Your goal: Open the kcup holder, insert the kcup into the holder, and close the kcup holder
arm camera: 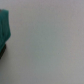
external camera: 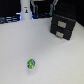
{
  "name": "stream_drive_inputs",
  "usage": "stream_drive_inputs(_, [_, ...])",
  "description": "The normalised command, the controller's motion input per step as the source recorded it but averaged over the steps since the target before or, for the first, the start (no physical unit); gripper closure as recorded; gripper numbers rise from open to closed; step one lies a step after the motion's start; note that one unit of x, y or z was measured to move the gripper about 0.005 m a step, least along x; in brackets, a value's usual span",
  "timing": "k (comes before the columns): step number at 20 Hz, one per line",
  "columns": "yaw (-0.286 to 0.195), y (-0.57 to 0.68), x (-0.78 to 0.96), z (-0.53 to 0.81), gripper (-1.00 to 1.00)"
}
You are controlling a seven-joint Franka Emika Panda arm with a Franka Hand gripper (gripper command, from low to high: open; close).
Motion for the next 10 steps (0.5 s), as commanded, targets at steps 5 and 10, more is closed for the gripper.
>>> stream_drive_inputs(5, [-0.139, 0.63, -0.23, 0.06, -1.00])
stream_drive_inputs(10, [-0.170, 0.77, -0.16, 0.00, -1.00])
